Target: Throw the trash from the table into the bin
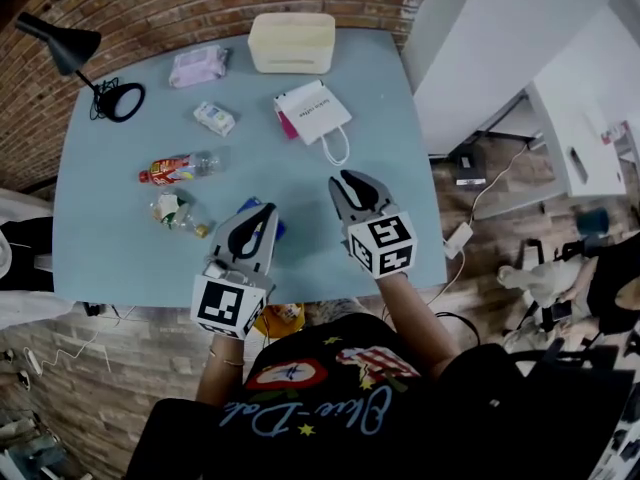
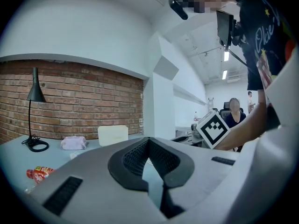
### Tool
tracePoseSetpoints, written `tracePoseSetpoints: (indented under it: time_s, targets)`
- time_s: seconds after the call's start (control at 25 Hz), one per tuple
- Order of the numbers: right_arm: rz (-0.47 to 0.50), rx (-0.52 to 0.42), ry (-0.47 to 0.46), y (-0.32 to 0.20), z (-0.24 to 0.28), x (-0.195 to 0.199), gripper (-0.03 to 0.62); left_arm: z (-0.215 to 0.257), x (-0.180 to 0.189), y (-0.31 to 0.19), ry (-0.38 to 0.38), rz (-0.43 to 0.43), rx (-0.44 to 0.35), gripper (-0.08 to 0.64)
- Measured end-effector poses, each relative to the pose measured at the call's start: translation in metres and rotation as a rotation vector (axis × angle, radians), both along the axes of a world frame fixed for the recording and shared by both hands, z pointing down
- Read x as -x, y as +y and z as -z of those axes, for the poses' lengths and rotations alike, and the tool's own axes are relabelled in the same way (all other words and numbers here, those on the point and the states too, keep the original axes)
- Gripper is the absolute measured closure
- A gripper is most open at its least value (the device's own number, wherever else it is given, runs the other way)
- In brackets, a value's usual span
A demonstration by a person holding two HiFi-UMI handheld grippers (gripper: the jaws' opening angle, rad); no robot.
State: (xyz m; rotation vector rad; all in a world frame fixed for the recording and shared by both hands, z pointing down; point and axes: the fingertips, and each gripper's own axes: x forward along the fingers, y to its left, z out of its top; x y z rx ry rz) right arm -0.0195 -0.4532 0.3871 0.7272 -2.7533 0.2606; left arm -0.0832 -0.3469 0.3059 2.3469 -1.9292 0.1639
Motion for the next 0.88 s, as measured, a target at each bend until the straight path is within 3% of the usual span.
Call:
tracePoseSetpoints:
  time_s: [0.24,0.32,0.88]
  targets:
    - [0.021,-0.032,0.113,-0.023,-0.025,0.013,0.524,-0.003,0.012,-0.012,0.004,0.011,-0.009,0.552]
    - [0.032,-0.025,0.152,-0.028,-0.036,0.017,0.492,-0.001,0.013,-0.016,0.018,0.016,-0.019,0.552]
    - [0.082,0.000,0.427,-0.063,-0.100,0.032,0.491,-0.010,0.033,-0.025,0.006,0.055,0.015,0.552]
